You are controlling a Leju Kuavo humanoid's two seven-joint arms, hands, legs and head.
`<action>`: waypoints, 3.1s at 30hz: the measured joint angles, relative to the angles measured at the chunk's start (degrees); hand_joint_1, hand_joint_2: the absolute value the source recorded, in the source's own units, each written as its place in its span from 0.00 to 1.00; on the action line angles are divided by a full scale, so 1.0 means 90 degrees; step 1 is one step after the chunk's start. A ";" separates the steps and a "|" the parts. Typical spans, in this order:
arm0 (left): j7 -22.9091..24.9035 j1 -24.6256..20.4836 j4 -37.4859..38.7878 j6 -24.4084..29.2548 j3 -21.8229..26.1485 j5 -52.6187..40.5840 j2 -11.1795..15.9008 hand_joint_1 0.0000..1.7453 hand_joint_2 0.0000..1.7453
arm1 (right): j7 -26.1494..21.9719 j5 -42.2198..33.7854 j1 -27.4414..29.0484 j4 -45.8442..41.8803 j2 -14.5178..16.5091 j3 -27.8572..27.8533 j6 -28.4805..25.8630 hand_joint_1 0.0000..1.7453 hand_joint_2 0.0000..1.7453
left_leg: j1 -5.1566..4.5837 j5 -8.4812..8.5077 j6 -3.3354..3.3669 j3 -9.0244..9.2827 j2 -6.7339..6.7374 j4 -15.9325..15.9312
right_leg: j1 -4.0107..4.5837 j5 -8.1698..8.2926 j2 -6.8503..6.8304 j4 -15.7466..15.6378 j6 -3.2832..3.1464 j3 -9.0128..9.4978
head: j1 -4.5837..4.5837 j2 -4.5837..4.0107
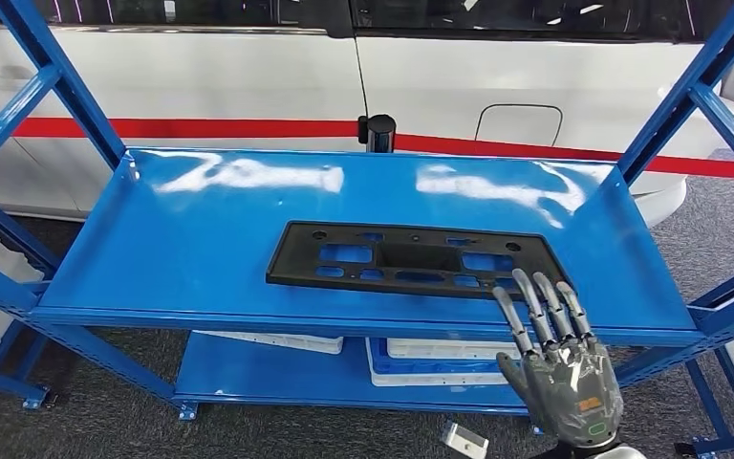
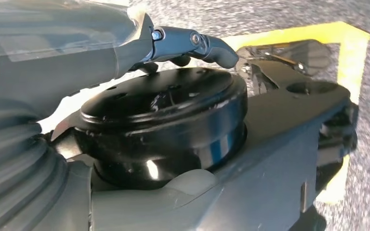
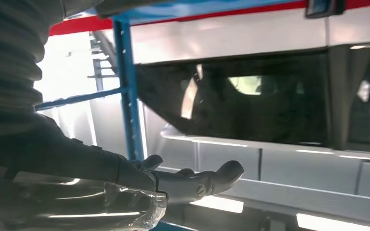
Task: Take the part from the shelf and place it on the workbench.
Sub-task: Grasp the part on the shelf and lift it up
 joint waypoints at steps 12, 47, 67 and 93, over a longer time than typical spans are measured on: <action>-0.0160 0.0050 -0.0112 -0.0541 -0.0094 0.0074 0.0120 0.00 1.00 | -0.1713 -0.0133 -0.0657 0.1851 0.1124 0.0580 -0.0790 0.00 1.00 | 0.0002 0.0001 0.0000 -0.0012 -0.0002 -0.0004 | 0.0004 -0.0004 0.0002 0.0003 -0.0004 -0.0011 | 0.0001 0.0000; -0.0460 -0.0277 -0.0078 0.0107 -0.0390 -0.0075 0.0230 0.00 1.00 | -0.1771 -0.0010 -0.2033 0.3565 0.3125 -0.0109 -0.0932 0.00 1.00 | 0.0010 0.0004 -0.0002 -0.0012 0.0015 -0.0002 | 0.0015 -0.0001 0.0007 0.0007 -0.0002 -0.0007 | 0.0003 0.0000; -0.0252 -0.0285 -0.0078 0.0038 -0.0390 -0.0169 0.0236 0.00 1.00 | -0.1264 -0.0010 -0.2091 0.4030 0.3041 -0.0129 -0.0607 0.00 1.00 | 0.0010 0.0003 -0.0002 -0.0013 0.0015 -0.0002 | 0.0015 -0.0001 0.0007 0.0007 -0.0002 -0.0007 | 0.0003 0.0000; -0.0152 -0.0331 -0.0041 0.0034 -0.0393 -0.0096 0.0222 0.00 1.00 | -0.1594 -0.0260 -0.3366 0.6146 0.3766 -0.0439 -0.0393 1.00 1.00 | 0.0011 0.0009 0.0001 -0.0013 0.0017 -0.0002 | 0.0017 0.0001 0.0007 0.0010 -0.0001 0.0040 | 0.0003 0.0000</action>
